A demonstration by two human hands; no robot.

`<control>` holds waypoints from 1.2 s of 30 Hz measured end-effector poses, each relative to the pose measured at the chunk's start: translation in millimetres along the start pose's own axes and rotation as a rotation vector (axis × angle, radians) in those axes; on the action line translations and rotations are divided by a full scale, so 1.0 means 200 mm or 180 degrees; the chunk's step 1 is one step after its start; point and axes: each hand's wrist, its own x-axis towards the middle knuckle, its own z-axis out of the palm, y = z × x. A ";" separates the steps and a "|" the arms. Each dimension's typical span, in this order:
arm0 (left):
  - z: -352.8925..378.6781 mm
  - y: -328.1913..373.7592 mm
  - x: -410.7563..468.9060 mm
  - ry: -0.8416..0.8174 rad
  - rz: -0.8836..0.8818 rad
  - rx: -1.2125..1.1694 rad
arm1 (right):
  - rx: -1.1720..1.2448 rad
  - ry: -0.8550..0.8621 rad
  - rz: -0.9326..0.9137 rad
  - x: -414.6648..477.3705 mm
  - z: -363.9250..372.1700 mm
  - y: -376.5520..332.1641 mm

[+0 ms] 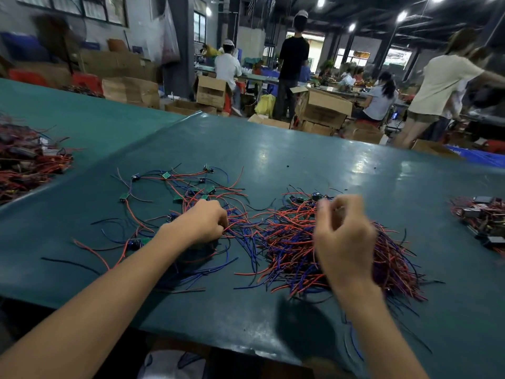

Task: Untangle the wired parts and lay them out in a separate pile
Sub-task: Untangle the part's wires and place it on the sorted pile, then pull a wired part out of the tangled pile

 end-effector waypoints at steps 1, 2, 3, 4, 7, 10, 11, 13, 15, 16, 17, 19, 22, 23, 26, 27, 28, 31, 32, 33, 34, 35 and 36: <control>-0.02 0.00 0.01 -0.0110 -0.0043 0.0085 | 0.0145 -0.0218 -0.0365 -0.10 0.04 -0.05; -0.03 0.01 0.01 -0.0196 -0.0090 0.0177 | 0.0191 -0.0485 -0.0640 -0.20 0.09 -0.09; -0.04 0.00 0.01 -0.0222 -0.0130 0.0264 | 0.0159 -0.0717 -0.0863 -0.30 0.13 -0.11; -0.04 0.00 0.02 -0.0186 -0.0162 0.0339 | 0.0080 -0.0912 -0.1023 -0.38 0.17 -0.13; -0.04 -0.04 0.00 0.0100 -0.0169 0.0336 | -0.0145 -0.1271 -0.1118 -0.51 0.25 -0.14; -0.07 -0.10 -0.02 0.0547 -0.0076 -0.0403 | 0.0024 -0.1154 -0.0879 -0.52 0.26 -0.10; -0.08 -0.11 -0.02 0.0777 -0.0026 -0.0717 | 0.0031 -0.1094 -0.0841 -0.52 0.25 -0.09; -0.11 -0.13 -0.04 0.1253 0.0099 -0.1222 | -0.0061 -0.1036 -0.0954 -0.52 0.24 -0.08; -0.14 -0.12 -0.05 0.1510 0.0204 -0.1863 | -0.0100 -0.1083 -0.1045 -0.53 0.24 -0.09; -0.16 -0.10 -0.05 0.1508 0.0236 -0.2336 | -0.0092 -0.1095 -0.1031 -0.53 0.24 -0.09; -0.17 -0.08 -0.06 0.1428 0.0259 -0.2866 | -0.0073 -0.1081 -0.1003 -0.53 0.24 -0.09; -0.19 -0.04 -0.07 0.1230 0.0298 -0.3875 | -0.0051 -0.1040 -0.0981 -0.52 0.24 -0.09; -0.18 0.01 -0.08 0.0906 0.0336 -0.4975 | -0.0008 -0.1003 -0.1087 -0.53 0.24 -0.08; -0.18 0.02 -0.08 0.0810 0.0295 -0.5232 | 0.0024 -0.0979 -0.1121 -0.53 0.24 -0.08; -0.14 0.06 -0.09 0.0612 0.0200 -0.5936 | 0.0146 -0.0867 -0.1205 -0.53 0.24 -0.08; -0.12 0.07 -0.10 0.0565 0.0207 -0.6147 | 0.0175 -0.0829 -0.1233 -0.53 0.24 -0.08; -0.11 0.09 -0.10 0.0521 0.0199 -0.6336 | 0.0200 -0.0795 -0.1264 -0.53 0.24 -0.08; -0.04 0.12 -0.12 0.0330 0.0090 -0.6931 | 0.0259 -0.0667 -0.1313 -0.53 0.25 -0.07; -0.02 0.13 -0.12 0.0259 0.0071 -0.7216 | 0.0295 -0.0613 -0.1309 -0.53 0.25 -0.07; 0.00 0.14 -0.11 0.0222 0.0032 -0.7479 | 0.0335 -0.0556 -0.1302 -0.53 0.25 -0.07; 0.02 0.14 -0.10 0.0234 -0.0039 -0.7646 | 0.0381 -0.0505 -0.1298 -0.53 0.25 -0.07; 0.04 0.15 -0.10 0.0270 -0.0139 -0.7716 | 0.0434 -0.0469 -0.1301 -0.53 0.25 -0.07; 0.06 0.16 -0.09 0.0290 -0.0249 -0.7741 | 0.0489 -0.0441 -0.1294 -0.53 0.25 -0.07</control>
